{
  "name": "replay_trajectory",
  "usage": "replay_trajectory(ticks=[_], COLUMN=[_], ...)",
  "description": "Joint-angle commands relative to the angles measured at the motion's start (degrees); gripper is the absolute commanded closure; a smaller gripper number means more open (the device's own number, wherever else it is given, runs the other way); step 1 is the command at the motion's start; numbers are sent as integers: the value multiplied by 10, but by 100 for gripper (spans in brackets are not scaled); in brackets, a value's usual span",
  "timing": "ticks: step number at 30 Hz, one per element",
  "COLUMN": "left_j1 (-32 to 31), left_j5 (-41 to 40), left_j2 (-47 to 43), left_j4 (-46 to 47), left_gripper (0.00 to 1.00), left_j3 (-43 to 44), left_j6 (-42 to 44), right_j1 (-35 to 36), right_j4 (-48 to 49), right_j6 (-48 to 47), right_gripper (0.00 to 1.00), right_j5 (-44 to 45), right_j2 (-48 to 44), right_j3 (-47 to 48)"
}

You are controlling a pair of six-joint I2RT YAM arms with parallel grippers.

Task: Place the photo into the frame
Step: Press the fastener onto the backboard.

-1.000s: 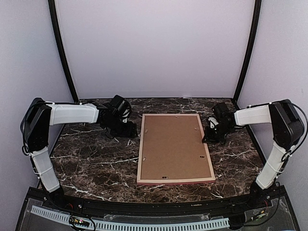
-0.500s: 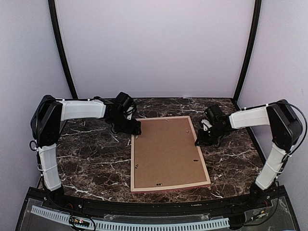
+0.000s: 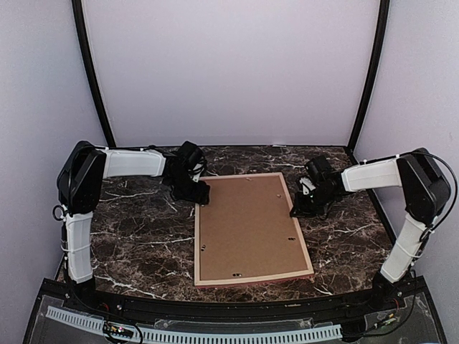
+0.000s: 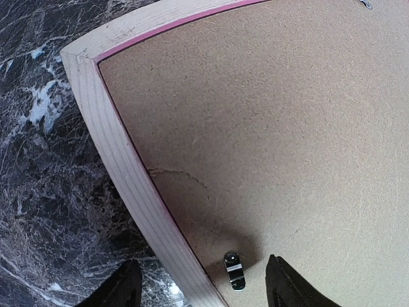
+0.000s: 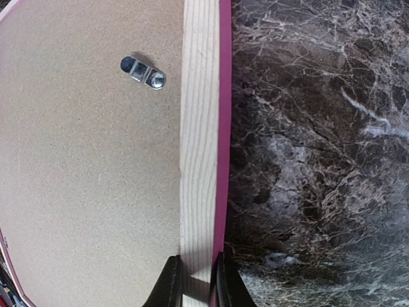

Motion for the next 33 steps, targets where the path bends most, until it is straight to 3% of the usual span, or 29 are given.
replay_trajectory(ticks=[1, 17, 33], left_j1=[0, 0, 4], left_j5=[-12, -21, 3], left_j2=[5, 22, 15], left_j4=[-12, -11, -16], left_gripper=[34, 58, 70], left_j3=[17, 7, -15], left_j6=[9, 17, 34], right_j1=[7, 7, 7], right_j4=[31, 32, 29], right_j6=[13, 10, 9], right_gripper=[88, 88, 89], right_j5=[-44, -47, -44], right_j2=[12, 21, 24], right_j3=[-2, 0, -1])
